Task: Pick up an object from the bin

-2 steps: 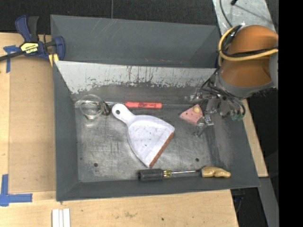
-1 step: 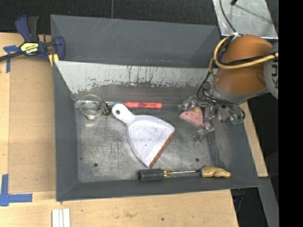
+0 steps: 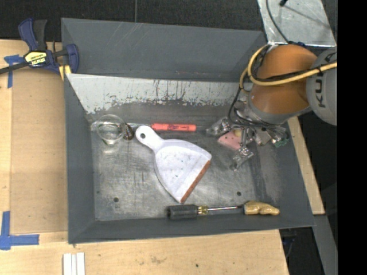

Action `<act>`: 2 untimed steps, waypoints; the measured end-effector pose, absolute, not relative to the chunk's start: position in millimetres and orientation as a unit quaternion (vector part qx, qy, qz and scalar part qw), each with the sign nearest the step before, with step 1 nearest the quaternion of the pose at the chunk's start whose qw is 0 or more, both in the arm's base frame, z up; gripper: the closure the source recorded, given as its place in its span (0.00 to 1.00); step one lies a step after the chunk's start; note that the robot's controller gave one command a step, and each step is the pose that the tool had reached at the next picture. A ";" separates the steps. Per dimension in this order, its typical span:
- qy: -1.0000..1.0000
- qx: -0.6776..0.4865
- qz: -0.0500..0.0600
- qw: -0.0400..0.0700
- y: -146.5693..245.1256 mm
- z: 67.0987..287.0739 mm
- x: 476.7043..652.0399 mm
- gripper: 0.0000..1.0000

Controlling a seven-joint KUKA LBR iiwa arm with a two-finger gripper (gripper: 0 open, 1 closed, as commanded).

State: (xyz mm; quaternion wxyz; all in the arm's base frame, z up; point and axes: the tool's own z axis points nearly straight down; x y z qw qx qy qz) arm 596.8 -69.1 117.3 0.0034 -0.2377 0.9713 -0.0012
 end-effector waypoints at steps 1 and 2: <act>0.992 -0.130 0.000 0.002 -69.2 87.7 606.5 0.00; 0.990 -0.142 0.000 -0.001 -40.8 95.5 600.1 0.00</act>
Offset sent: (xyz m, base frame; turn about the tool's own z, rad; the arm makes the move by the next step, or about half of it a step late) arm -0.0030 0.0702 0.0045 -0.0072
